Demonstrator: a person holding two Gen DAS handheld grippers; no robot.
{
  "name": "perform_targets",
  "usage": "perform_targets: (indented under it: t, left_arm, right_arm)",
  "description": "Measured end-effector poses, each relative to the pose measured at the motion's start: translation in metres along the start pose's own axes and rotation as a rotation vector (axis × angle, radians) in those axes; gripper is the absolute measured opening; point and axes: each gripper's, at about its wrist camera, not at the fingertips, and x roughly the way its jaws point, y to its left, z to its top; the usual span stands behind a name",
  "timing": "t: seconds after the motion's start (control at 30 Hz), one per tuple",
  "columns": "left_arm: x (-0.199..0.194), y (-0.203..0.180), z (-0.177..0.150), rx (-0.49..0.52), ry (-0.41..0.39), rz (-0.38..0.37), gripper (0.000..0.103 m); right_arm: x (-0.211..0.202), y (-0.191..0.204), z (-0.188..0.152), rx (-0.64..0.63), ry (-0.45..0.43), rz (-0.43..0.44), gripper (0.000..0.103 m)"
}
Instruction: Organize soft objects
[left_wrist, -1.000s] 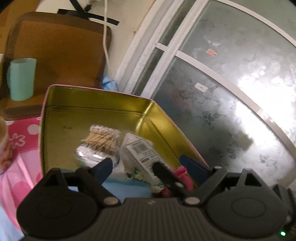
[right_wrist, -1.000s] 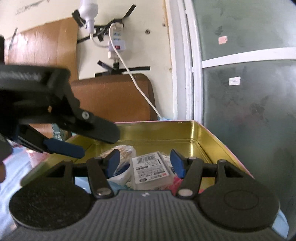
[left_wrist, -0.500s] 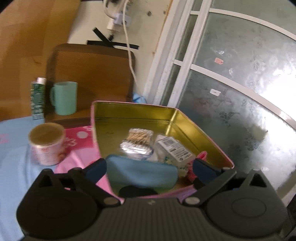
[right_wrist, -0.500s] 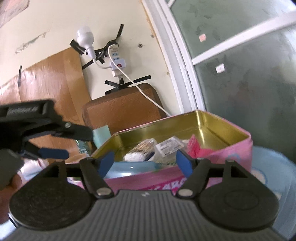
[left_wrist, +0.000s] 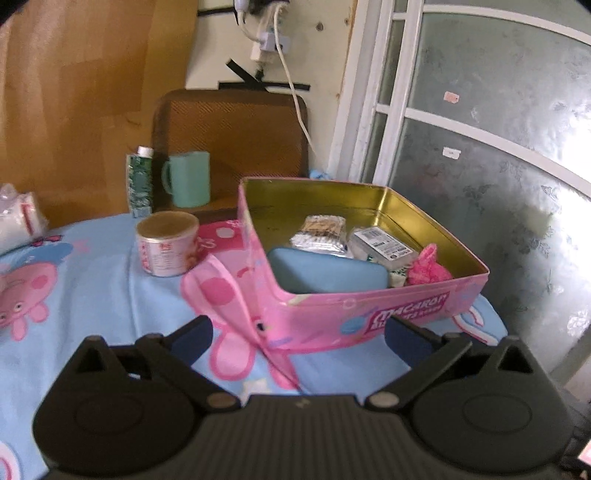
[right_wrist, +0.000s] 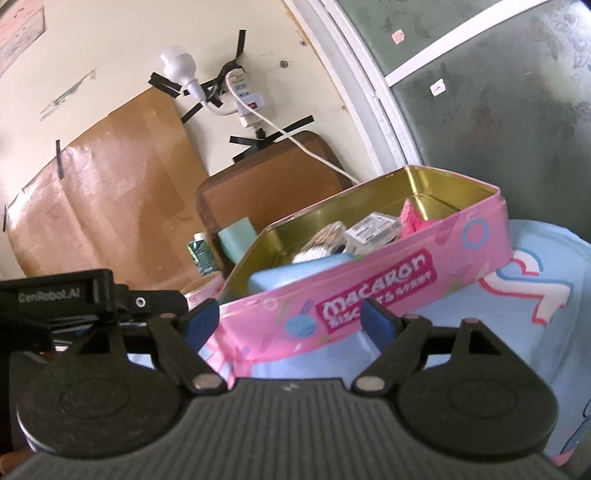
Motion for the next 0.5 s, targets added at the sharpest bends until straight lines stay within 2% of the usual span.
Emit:
perform_targets:
  t: [0.13, 0.33, 0.5]
  left_arm:
    - [-0.023, 0.002, -0.010, 0.003, -0.053, 0.056, 0.103]
    - [-0.049, 0.009, -0.019, 0.004, -0.121, 0.102, 0.103]
    - [-0.057, 0.018, -0.026, -0.026, -0.117, 0.075, 0.103]
  right_arm:
    - [-0.013, 0.009, -0.003, -0.003, 0.007, 0.014, 0.087]
    - [-0.021, 0.016, -0.007, 0.020, 0.020, 0.019, 0.089]
    - [-0.030, 0.017, -0.011, 0.022, -0.015, -0.011, 0.089]
